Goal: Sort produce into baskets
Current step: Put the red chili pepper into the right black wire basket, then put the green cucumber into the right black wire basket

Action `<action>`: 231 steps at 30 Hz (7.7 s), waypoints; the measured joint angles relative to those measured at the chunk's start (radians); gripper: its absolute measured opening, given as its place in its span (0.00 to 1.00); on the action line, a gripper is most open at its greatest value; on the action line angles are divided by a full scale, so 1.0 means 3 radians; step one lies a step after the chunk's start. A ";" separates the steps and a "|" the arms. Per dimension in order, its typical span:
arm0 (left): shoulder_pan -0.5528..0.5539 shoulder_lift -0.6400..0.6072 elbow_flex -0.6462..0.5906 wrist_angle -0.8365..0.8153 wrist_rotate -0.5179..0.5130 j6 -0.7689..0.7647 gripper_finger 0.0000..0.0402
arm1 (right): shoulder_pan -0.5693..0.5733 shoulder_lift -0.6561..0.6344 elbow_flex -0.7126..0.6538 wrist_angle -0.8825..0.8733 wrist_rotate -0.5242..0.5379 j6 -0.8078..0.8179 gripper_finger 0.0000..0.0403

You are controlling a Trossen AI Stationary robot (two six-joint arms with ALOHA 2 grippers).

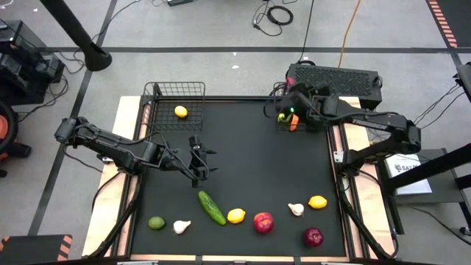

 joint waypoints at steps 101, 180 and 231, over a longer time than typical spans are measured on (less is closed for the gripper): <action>-0.1349 0.0873 -0.0001 -0.0268 0.0322 -0.0950 0.72 | 0.2243 0.0610 -0.0867 0.2299 -0.1743 0.0071 0.61; -0.0782 0.0354 0.0058 -0.0567 0.0054 -0.0432 0.50 | 0.2258 0.1175 -0.0816 0.3272 -0.1851 -0.0614 0.91; -0.0605 0.0367 0.0058 -0.0326 -0.0016 -0.0347 0.50 | 0.2171 0.1322 -0.0435 0.3257 -0.1854 -0.0973 0.43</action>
